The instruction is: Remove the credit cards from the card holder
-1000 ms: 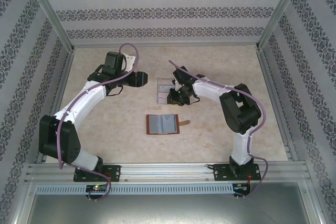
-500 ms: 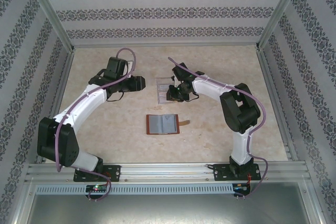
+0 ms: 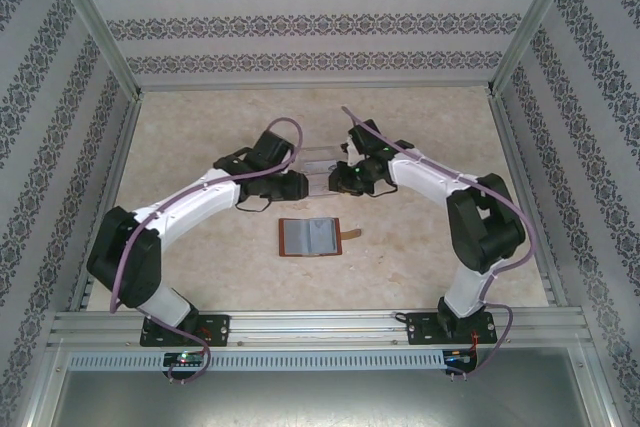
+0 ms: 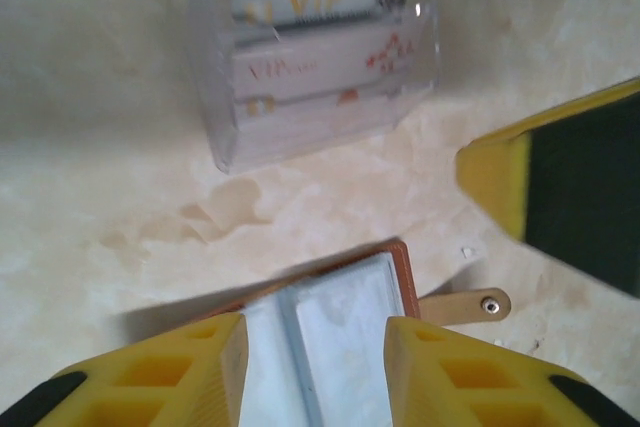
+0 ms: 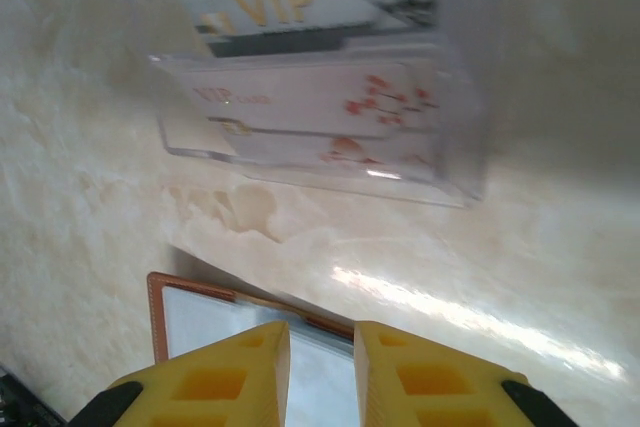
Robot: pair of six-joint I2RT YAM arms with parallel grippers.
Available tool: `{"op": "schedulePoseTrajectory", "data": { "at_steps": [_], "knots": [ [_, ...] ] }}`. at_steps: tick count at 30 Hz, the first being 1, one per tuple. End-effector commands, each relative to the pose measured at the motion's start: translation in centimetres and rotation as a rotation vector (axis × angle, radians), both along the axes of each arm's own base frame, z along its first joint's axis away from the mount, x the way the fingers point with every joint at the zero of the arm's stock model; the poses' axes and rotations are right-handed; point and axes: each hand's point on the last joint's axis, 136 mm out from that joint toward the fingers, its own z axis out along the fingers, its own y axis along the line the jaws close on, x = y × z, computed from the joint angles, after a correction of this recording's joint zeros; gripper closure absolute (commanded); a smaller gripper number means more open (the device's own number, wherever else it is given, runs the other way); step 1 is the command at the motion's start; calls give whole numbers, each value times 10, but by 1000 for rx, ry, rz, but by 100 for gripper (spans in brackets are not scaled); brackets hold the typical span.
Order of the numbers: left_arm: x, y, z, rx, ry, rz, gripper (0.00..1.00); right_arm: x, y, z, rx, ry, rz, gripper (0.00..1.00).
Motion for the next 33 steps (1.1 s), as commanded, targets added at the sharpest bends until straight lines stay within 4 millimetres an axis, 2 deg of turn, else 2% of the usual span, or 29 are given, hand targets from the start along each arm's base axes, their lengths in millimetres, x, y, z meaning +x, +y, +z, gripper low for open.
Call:
{"op": "schedulePoseTrajectory", "data": {
  "at_steps": [1, 6, 10, 15, 23, 33],
  "knots": [
    [-18, -24, -10, -32, 100, 1, 62, -8, -13, 0, 24, 4, 7, 74],
    [-40, -50, -35, -58, 198, -26, 69, -18, -23, -4, 46, 24, 4, 74],
    [-55, -55, -56, -31, 262, -35, 75, -25, -23, -8, 62, 44, 12, 74],
    [-67, -50, -77, -3, 323, -25, 83, -36, -20, -14, 104, 79, 14, 74],
    [-75, -45, -96, 19, 353, -35, 88, -54, -11, -23, 147, 131, 24, 74],
    [-81, -21, -100, 138, 357, -20, 90, -69, 3, -30, 148, 167, 46, 74]
  ]
}}
